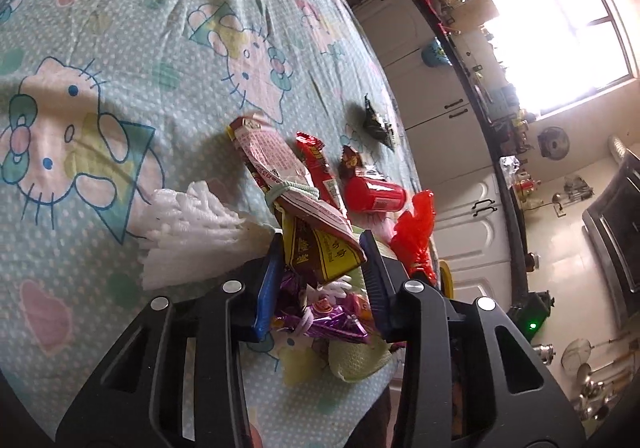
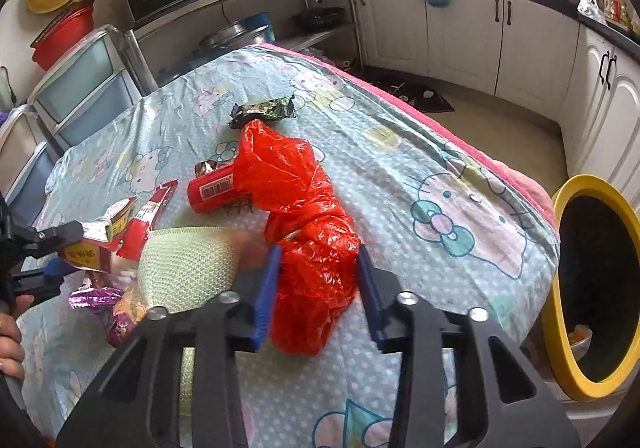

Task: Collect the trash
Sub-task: 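Grasp the red plastic bag with the right gripper while the left gripper grasps a snack wrapper, then carry the red bag with the right gripper while the left gripper carries the wrapper to the bin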

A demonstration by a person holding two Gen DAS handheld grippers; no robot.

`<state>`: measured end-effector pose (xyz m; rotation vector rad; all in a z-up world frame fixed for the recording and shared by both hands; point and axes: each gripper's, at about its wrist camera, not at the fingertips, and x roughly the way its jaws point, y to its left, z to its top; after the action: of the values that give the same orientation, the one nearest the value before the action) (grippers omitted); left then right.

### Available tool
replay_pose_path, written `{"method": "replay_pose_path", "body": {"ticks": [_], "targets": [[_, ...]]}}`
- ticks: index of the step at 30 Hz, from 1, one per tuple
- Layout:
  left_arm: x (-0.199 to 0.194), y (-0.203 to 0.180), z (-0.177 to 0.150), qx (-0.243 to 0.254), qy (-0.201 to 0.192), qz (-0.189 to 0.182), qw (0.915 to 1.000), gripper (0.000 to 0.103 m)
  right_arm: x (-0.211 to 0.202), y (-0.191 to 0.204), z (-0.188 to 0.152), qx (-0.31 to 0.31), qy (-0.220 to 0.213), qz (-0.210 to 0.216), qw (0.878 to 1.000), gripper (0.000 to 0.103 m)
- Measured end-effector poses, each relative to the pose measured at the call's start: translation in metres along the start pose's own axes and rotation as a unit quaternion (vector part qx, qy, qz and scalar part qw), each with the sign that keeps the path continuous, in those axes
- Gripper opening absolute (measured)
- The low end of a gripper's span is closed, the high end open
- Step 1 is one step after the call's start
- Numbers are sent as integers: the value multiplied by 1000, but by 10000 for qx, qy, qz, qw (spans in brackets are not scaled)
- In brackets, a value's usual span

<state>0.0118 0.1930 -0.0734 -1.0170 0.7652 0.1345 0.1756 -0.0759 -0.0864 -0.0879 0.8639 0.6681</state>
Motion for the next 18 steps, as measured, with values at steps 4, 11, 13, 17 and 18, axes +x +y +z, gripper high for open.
{"method": "replay_pose_path", "body": {"ticks": [4,11,13,17,18], "targets": [[-13,-11,0,239,-161,-132,9995,30,-7,-3,-3,68,-110,-12,9999,22],[-28,-34,-1,790,-467,-107,9957,30,-28,-14,-7,235,-359,-40,9991,19],[-29,-42,-3,956,-534,-94,9939,30,-37,-18,-8,272,-437,-38,9987,19],[-29,-62,-10,1303,-595,-138,9896,30,-53,-24,-10,322,-564,-51,9979,19],[-27,-65,-11,1360,-594,-142,9888,30,-56,-25,-10,334,-586,-53,9977,19]]}}
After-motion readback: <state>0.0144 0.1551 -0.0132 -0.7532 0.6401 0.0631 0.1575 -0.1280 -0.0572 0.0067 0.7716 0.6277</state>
